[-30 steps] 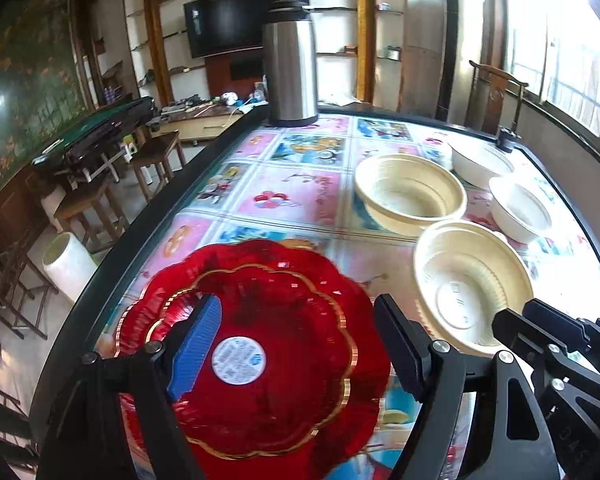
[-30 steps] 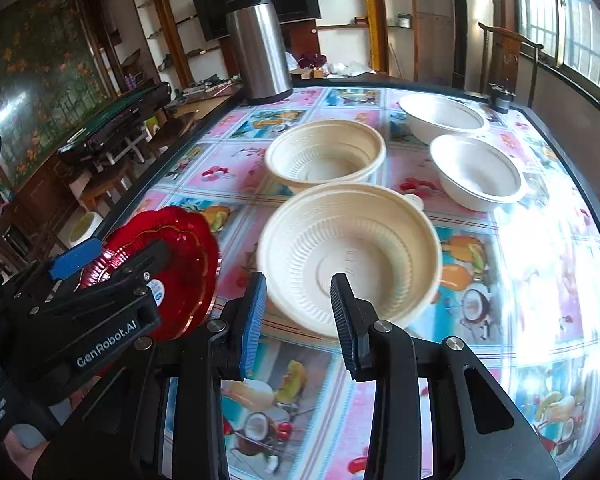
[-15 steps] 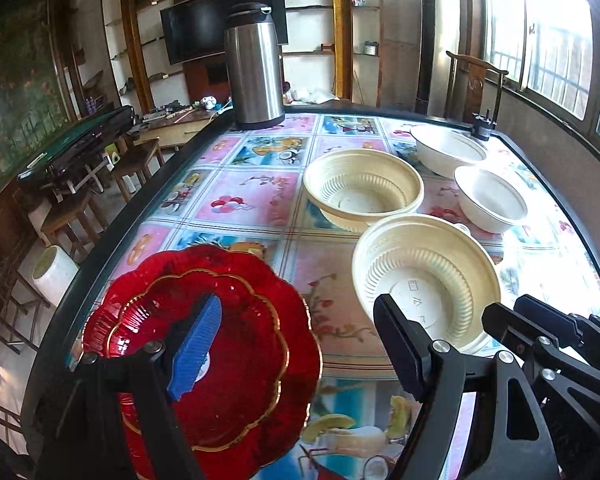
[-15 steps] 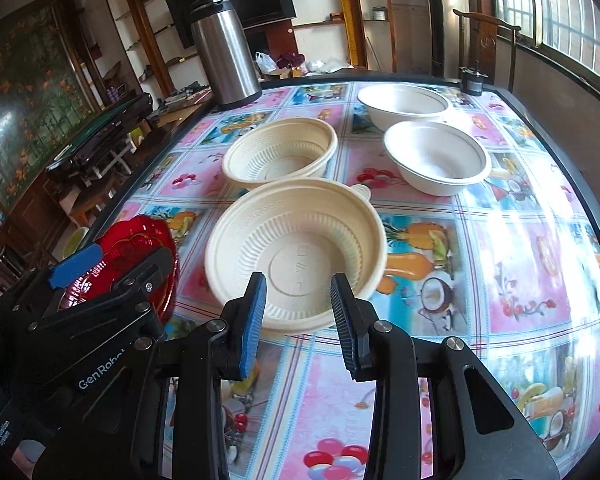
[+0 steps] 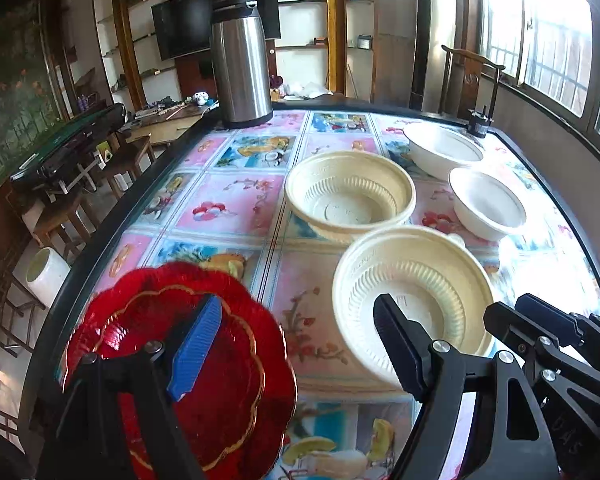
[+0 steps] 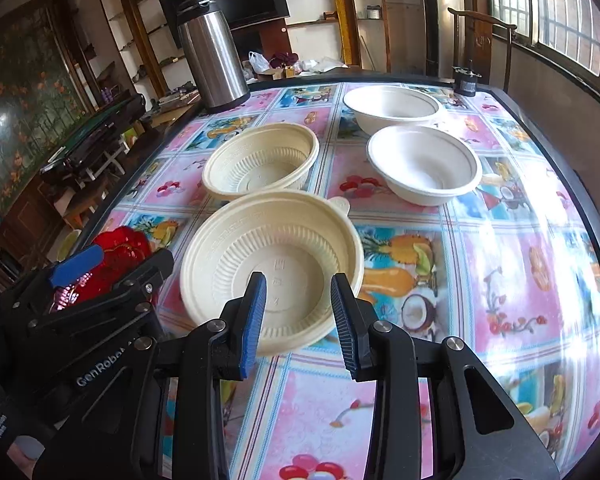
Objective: Organize plates and bowls
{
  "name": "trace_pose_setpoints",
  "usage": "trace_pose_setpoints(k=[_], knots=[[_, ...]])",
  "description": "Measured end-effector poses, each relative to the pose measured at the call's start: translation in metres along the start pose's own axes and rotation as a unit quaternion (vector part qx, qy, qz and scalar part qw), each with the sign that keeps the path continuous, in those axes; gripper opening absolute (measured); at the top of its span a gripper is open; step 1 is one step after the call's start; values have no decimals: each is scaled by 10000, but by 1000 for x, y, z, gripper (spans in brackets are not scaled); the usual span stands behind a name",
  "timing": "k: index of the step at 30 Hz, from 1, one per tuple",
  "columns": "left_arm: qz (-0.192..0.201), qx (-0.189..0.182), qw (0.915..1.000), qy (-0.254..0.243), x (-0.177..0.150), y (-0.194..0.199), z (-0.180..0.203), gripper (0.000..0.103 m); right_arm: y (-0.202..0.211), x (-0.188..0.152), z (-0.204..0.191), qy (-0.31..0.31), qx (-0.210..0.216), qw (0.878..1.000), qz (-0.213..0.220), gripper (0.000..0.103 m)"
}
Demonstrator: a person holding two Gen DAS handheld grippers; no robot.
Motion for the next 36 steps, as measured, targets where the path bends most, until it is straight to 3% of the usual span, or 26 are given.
trace_pose_setpoints(k=[14, 25, 36], knots=[[-198, 39, 9997, 152, 37, -37, -19, 79, -29, 47, -4, 88, -49, 9999, -2, 33], [-543, -13, 9980, 309, 55, -74, -33, 79, -73, 84, -15, 83, -60, 9997, -204, 33], [-793, -24, 9956, 498, 62, -106, -47, 79, -114, 100, -12, -44, -72, 9986, -525, 33]])
Point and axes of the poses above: each gripper's, at about its wrist camera, not at the fingertips, and y roughly against the way its jaws point, z to its right, x to its top, the point moved 7 cm from there along -y, roughly the way its jaws point, and after that the axes turned 15 degrees about -y, right-handed, at the moved point
